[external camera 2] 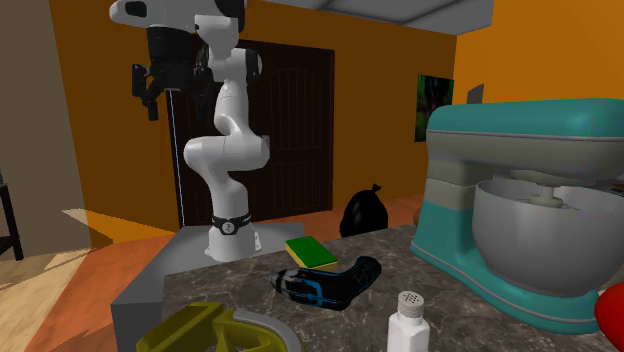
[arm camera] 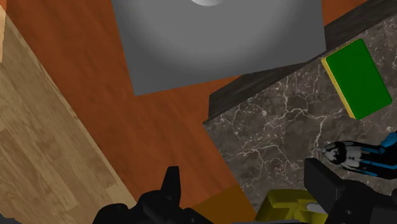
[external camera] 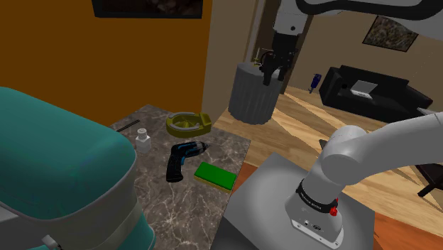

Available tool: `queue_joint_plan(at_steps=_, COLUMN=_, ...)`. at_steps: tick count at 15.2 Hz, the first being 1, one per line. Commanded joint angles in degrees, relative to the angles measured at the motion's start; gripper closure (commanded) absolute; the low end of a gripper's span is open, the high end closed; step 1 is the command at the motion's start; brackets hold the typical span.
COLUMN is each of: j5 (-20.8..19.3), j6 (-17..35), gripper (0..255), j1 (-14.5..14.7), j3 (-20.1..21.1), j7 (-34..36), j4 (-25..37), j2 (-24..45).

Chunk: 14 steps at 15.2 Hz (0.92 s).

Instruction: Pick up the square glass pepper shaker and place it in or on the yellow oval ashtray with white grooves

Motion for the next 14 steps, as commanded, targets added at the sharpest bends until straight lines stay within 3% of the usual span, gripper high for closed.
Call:
queue_joint_plan(at_steps=1, j5=0.0, j6=0.0, gripper=0, j1=0.0, j3=0.0, j7=0.0, j4=0.0, j2=0.0)
queue_joint_plan(at_steps=14, j5=5.6, j6=12.0, gripper=0, j1=4.3, j3=9.5, j7=11.5, j4=6.7, j2=21.5)
